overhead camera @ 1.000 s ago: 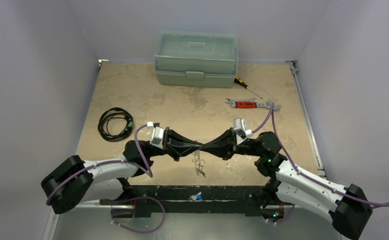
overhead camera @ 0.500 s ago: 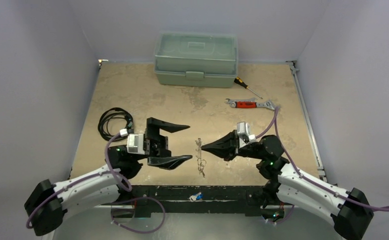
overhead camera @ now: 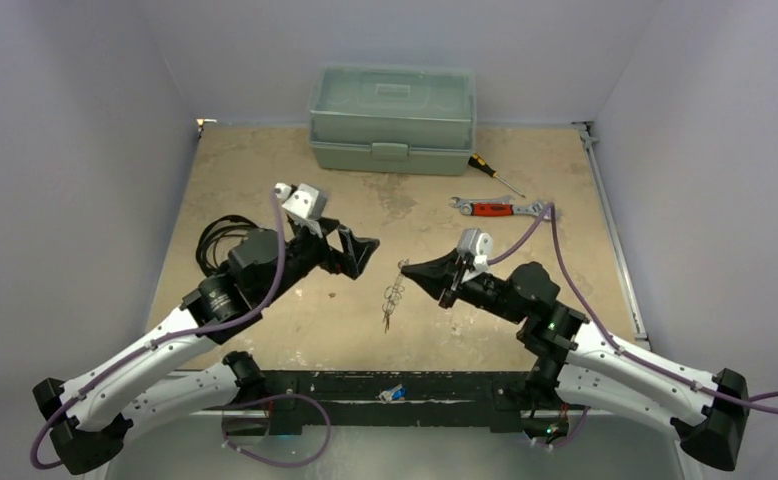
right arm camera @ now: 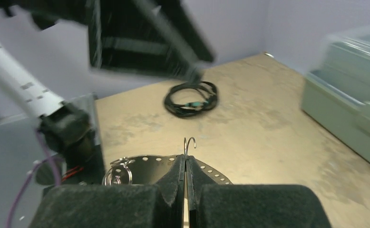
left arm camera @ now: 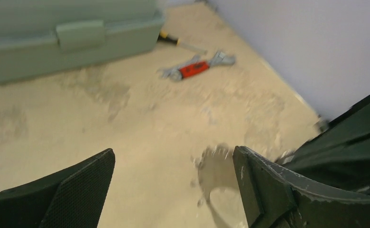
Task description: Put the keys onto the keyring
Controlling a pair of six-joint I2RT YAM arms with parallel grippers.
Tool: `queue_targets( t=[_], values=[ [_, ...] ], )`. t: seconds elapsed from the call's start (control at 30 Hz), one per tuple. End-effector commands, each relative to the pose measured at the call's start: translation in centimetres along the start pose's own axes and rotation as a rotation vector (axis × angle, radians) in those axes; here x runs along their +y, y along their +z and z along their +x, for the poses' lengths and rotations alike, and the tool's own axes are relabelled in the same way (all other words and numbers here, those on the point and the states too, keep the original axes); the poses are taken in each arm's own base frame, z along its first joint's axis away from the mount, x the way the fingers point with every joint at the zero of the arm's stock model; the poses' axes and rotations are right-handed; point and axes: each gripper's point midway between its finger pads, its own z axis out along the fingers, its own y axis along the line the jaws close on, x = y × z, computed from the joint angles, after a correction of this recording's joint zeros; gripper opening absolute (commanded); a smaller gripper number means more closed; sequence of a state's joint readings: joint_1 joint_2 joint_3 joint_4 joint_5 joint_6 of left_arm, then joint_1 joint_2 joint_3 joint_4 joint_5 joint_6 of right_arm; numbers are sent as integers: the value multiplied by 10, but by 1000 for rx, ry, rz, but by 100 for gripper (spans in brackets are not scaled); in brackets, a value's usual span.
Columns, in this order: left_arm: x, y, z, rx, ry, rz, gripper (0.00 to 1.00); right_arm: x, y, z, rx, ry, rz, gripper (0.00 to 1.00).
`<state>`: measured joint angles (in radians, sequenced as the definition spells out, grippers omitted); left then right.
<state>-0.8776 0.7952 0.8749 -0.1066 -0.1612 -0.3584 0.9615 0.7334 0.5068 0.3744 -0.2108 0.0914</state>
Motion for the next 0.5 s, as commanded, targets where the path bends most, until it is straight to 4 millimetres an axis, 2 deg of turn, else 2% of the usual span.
queue_targets(
  t=[0.0, 0.13, 0.27, 0.37, 0.47],
  values=[
    [42, -23, 74, 273, 18, -187, 91, -46, -9, -13, 67, -16, 278, 0],
    [49, -28, 126, 464, -55, -246, 86, -80, -26, -13, 113, 44, 517, 0],
    [31, -35, 180, 644, -143, -159, 65, -108, -54, -13, 116, 118, 757, 0],
    [28, -44, 206, 693, -207, -185, 59, -121, -73, -14, 130, 121, 881, 0],
    [20, -55, 229, 738, -312, -233, 53, -128, -82, -10, 172, 121, 950, 0]
  ],
)
